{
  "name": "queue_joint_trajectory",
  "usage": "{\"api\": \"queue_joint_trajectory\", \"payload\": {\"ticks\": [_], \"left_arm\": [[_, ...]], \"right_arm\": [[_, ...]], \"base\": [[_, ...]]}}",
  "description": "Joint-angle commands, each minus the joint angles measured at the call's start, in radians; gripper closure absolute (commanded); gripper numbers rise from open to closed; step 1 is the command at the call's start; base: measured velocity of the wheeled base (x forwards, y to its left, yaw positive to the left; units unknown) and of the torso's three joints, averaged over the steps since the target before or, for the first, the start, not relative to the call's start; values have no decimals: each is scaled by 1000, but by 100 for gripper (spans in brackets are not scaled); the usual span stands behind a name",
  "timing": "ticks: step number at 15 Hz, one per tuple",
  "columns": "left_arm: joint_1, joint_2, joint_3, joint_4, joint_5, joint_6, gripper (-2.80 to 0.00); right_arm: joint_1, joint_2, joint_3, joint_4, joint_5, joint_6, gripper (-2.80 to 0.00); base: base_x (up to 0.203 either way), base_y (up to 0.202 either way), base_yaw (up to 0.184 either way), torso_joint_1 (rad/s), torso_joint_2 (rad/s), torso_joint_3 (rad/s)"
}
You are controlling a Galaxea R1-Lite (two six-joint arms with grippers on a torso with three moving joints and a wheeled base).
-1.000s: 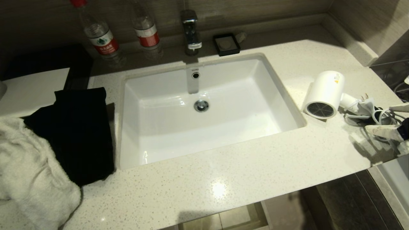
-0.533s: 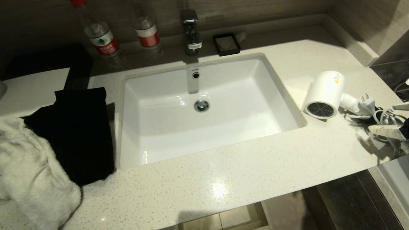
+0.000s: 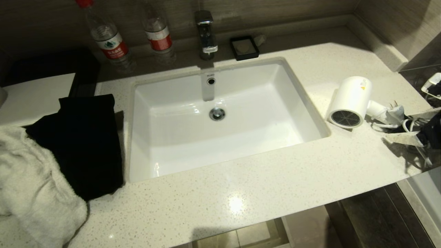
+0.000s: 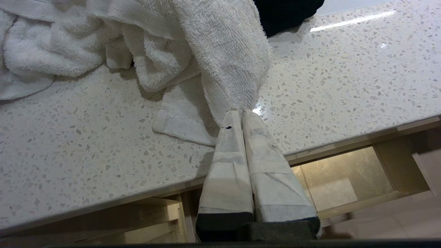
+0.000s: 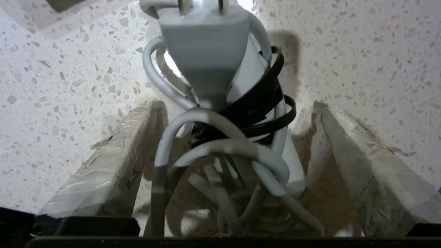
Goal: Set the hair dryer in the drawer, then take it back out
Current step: Pick up the hairdryer
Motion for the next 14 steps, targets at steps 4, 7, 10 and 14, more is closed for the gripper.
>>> {"api": "queue_joint_trajectory", "payload": {"ticks": [4, 7, 10, 14], "left_arm": [[0, -1, 0, 0, 0, 0, 0], [0, 0, 0, 0, 0, 0, 0], [0, -2, 0, 0, 0, 0, 0], [0, 0, 0, 0, 0, 0, 0]], "right_arm": [[-5, 84, -53, 5, 19, -9, -280], [-3, 85, -42, -1, 19, -11, -280], [-3, 88, -44, 5, 48, -12, 0], [-3, 69, -40, 5, 51, -14, 0]], "base": [[0, 0, 0, 0, 0, 0], [0, 0, 0, 0, 0, 0], [0, 0, 0, 0, 0, 0], [0, 0, 0, 0, 0, 0]]}}
